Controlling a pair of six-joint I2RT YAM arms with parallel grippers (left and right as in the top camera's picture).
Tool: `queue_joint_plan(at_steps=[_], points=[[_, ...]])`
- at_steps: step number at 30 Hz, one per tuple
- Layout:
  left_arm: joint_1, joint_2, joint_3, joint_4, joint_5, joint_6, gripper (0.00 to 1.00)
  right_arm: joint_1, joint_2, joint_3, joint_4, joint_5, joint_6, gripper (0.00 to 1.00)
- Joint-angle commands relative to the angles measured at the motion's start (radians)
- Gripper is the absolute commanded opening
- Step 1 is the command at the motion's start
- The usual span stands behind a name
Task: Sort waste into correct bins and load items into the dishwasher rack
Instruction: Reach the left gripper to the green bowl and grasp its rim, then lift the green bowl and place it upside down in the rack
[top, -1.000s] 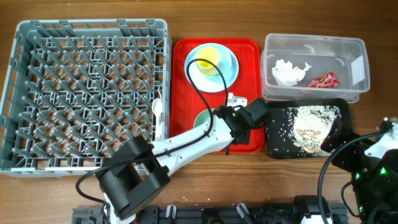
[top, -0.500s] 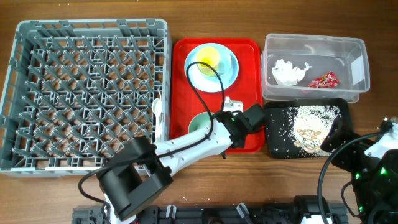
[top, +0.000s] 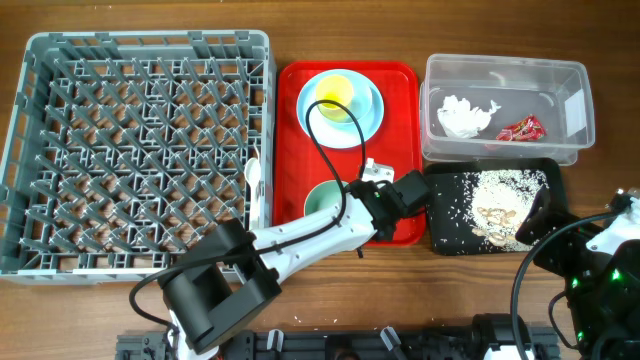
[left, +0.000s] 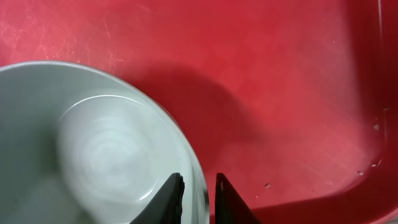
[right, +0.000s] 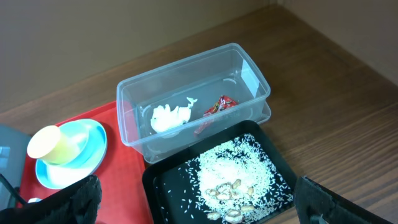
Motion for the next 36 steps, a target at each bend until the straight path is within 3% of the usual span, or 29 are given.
queue_joint_plan(at_steps=[1, 3, 8, 9, 10, 13, 15, 17, 19, 22, 25, 28, 30, 36], points=[[-0.005, 0.018, -0.012, -0.002, 0.001, 0.008, 0.15, 0.002, -0.002, -0.003, 0.003, -0.005, -0.006, 1.00], [-0.004, 0.018, -0.012, -0.001, 0.001, 0.008, 0.08, 0.002, -0.002, -0.003, 0.003, -0.005, -0.006, 1.00], [-0.005, 0.019, -0.012, -0.001, 0.001, 0.008, 0.16, 0.002, -0.002, -0.003, 0.003, -0.005, -0.006, 1.00], [-0.005, 0.019, -0.012, 0.000, 0.001, 0.008, 0.14, 0.002, -0.002, -0.003, 0.003, -0.005, -0.006, 1.00], [-0.004, 0.019, -0.012, -0.002, 0.000, 0.009, 0.06, 0.002, -0.002, -0.003, 0.003, -0.005, -0.006, 1.00], [-0.003, 0.018, -0.010, -0.001, -0.005, 0.014, 0.04, 0.002, -0.002, -0.003, 0.003, -0.005, -0.006, 1.00], [0.002, -0.008, 0.041, -0.022, -0.006, 0.138, 0.04, 0.002, -0.002, -0.003, 0.003, -0.005, -0.006, 1.00], [0.035, -0.071, 0.198, -0.098, 0.002, 0.187, 0.04, 0.002, -0.002, -0.003, 0.003, -0.005, -0.006, 1.00], [0.106, -0.123, 0.405, -0.173, 0.142, 0.285, 0.04, 0.002, -0.002, -0.003, 0.003, -0.005, -0.006, 1.00], [0.332, -0.144, 0.652, -0.232, 0.568, 0.374, 0.04, 0.002, -0.002, -0.003, 0.003, -0.005, -0.006, 1.00], [0.697, -0.118, 0.671, -0.192, 1.083, 0.371, 0.04, 0.002, -0.002, -0.003, 0.003, -0.005, -0.006, 1.00], [0.926, -0.017, 0.671, -0.128, 1.521, 0.341, 0.04, 0.002, -0.002, -0.003, 0.003, -0.005, -0.006, 1.00], [1.033, 0.076, 0.671, -0.125, 1.660, 0.347, 0.04, 0.002, -0.002, -0.003, 0.003, -0.005, -0.006, 1.00], [1.160, 0.322, 0.671, -0.095, 1.725, 0.350, 0.04, 0.002, -0.002, -0.003, 0.003, -0.005, -0.006, 1.00]])
